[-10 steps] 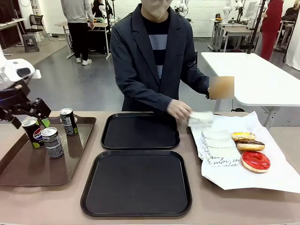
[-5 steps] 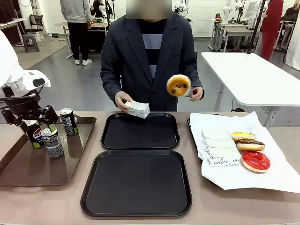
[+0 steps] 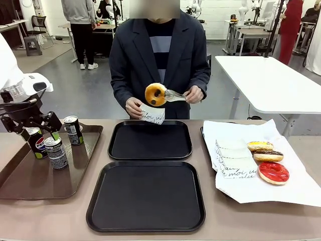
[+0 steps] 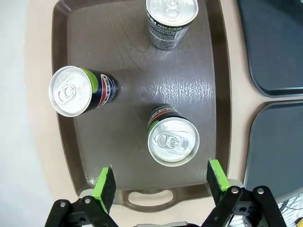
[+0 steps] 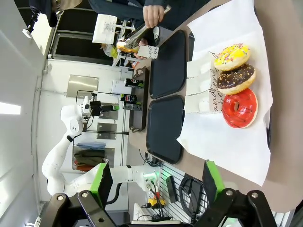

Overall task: Set up donuts and drinks on trays.
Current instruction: Pick up one Pepsi coke and place it on the Flat Tray.

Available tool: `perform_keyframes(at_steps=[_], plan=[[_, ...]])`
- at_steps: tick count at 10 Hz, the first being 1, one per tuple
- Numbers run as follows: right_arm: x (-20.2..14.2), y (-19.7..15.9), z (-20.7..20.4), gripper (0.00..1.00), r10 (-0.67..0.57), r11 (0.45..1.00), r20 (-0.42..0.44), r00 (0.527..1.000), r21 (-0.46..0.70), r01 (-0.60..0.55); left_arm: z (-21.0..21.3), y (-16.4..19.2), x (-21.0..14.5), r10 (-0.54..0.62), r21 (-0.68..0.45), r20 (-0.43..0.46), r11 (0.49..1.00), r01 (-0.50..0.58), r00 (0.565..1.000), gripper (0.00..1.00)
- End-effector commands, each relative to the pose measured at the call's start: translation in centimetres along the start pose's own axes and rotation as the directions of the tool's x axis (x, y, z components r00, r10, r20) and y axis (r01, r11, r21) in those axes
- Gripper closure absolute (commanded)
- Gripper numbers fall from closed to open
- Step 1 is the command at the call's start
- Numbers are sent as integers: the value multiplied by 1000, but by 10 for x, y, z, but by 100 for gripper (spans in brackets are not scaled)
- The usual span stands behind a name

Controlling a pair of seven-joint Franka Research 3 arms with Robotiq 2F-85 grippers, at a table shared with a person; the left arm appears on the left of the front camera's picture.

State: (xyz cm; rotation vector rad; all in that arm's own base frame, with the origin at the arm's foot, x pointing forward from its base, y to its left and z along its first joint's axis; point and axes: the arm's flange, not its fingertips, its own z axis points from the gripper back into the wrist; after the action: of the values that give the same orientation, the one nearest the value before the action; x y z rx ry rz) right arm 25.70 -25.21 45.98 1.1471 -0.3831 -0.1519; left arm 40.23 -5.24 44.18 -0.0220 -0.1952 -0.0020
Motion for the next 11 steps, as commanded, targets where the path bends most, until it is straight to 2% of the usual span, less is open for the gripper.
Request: perform_keyframes(at_steps=[1,2,4,7,11], plan=[[1,0,1,0,16,1000,6,1000,18,-16,0,0,0,-1,0,1,1000,1,1000,0],[1,0,1,0,16,1000,6,1000,18,-16,-6,-11,5,-52,84,17,995,50,998,0],[1,0,1,0,16,1000,6,1000,18,-16,-14,-32,14,-83,150,4,985,82,997,0],[1,0,1,0,16,1000,6,1000,18,-16,-26,-40,21,-46,124,-39,991,50,998,0],[1,0,1,0,16,1000,6,1000,18,-16,-43,-37,26,67,108,-24,992,-64,997,0]])
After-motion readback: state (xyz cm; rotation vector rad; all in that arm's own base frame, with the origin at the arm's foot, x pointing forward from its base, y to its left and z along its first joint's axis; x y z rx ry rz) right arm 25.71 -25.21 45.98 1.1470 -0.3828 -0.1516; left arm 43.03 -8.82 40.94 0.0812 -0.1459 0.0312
